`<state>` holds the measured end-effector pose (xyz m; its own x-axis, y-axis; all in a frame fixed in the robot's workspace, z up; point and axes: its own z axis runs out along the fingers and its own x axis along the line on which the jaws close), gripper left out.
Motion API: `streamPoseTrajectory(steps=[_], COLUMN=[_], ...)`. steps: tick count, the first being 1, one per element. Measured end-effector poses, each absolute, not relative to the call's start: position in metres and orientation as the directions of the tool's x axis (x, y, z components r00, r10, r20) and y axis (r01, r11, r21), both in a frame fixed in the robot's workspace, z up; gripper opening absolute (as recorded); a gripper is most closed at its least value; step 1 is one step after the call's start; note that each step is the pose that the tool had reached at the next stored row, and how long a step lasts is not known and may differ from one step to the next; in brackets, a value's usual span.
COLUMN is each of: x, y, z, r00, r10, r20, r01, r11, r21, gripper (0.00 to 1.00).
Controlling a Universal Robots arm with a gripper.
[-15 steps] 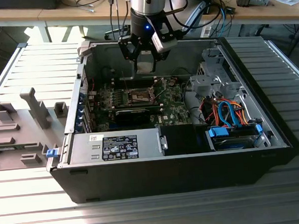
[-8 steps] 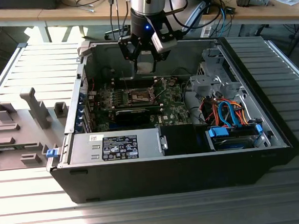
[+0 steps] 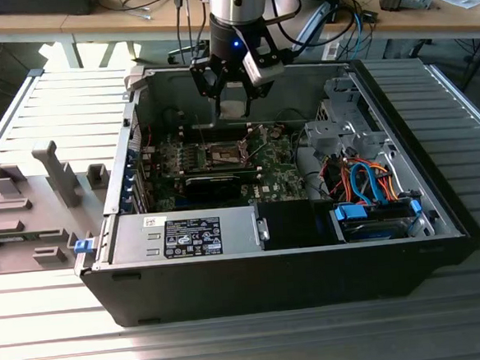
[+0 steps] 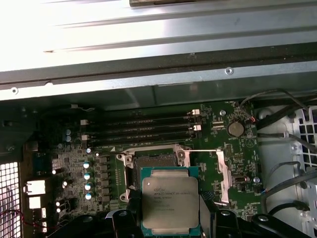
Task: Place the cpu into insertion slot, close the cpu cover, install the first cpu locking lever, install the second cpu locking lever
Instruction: 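Place the cpu into insertion slot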
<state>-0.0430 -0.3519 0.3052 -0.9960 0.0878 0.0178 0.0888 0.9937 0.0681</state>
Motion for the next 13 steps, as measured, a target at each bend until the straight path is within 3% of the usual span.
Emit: streamPoseTrajectory(steps=[13], x=[-0.043], y=[-0.3519], z=[0.3048], r00=[-0.995], r10=[0.094], r20=[0.017], r01=[0.095], r11=[0.994], r21=[0.06], gripper=[0.54])
